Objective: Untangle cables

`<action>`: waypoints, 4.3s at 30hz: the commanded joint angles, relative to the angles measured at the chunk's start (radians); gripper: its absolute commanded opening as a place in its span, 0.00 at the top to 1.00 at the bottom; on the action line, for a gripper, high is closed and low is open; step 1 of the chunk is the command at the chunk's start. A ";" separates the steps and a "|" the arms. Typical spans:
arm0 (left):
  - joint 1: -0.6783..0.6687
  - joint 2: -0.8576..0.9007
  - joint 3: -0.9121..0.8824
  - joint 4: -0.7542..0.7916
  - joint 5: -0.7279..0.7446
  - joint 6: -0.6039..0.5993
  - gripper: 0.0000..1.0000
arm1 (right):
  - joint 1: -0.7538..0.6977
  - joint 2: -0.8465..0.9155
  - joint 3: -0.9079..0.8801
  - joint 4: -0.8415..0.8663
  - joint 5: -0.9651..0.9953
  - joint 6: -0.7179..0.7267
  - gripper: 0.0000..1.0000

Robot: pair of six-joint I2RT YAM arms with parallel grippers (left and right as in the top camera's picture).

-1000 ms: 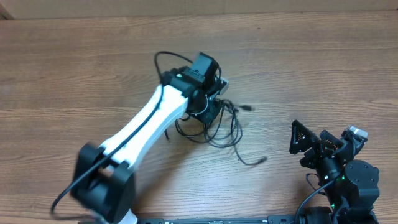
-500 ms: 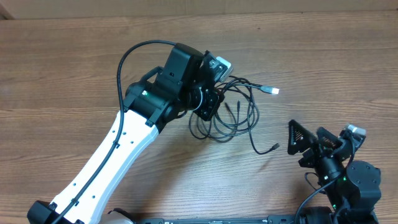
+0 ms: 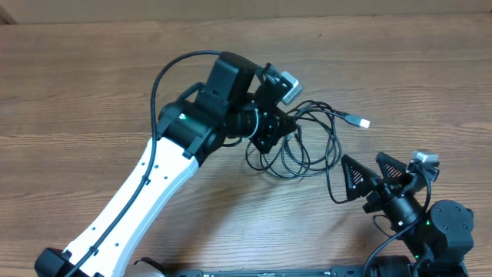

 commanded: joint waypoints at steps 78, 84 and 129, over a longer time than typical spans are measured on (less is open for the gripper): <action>-0.155 -0.019 0.023 0.061 -0.198 -0.086 0.84 | -0.002 -0.011 0.012 0.074 -0.123 -0.002 0.96; -0.156 -0.019 0.023 0.061 -0.210 -0.086 0.95 | -0.002 -0.011 0.012 0.074 -0.123 -0.002 0.96; -0.201 0.045 0.023 0.076 -0.235 -0.087 0.84 | -0.002 -0.011 0.012 0.074 -0.127 -0.002 0.96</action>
